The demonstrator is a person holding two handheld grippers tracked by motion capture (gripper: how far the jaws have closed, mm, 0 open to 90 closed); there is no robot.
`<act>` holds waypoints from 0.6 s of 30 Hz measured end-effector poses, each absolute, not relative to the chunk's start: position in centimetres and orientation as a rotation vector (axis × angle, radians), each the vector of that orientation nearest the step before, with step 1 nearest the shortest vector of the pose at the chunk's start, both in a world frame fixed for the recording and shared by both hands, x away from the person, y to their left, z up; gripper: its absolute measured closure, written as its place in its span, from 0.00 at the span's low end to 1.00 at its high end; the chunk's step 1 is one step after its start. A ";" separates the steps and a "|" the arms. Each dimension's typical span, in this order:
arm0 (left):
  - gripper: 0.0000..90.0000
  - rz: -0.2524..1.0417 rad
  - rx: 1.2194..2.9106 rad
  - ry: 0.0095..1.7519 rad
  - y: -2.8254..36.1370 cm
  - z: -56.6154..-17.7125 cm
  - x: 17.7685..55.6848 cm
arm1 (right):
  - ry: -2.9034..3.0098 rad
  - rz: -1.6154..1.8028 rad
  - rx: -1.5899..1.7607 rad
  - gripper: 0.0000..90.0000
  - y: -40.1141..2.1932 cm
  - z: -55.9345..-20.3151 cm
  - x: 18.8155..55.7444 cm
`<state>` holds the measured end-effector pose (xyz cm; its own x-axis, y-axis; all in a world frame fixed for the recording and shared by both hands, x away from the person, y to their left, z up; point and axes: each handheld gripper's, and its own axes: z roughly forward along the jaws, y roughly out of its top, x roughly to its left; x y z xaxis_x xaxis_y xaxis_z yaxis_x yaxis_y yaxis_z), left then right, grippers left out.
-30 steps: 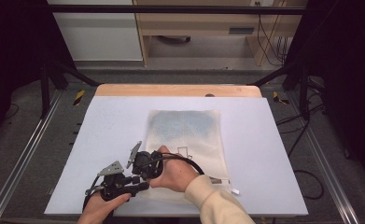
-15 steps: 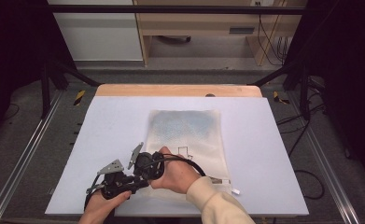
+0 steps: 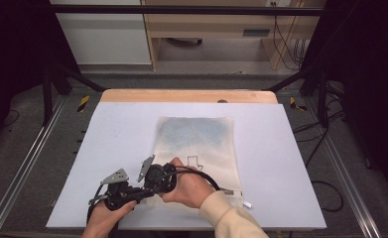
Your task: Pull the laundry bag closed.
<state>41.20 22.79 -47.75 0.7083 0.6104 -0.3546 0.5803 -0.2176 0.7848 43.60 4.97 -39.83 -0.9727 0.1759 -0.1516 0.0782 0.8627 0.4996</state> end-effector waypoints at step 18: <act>0.93 0.065 1.890 0.918 22.8 -47.5 40.9 | 2.682 0.886 0.149 0.91 3.1 -41.5 42.0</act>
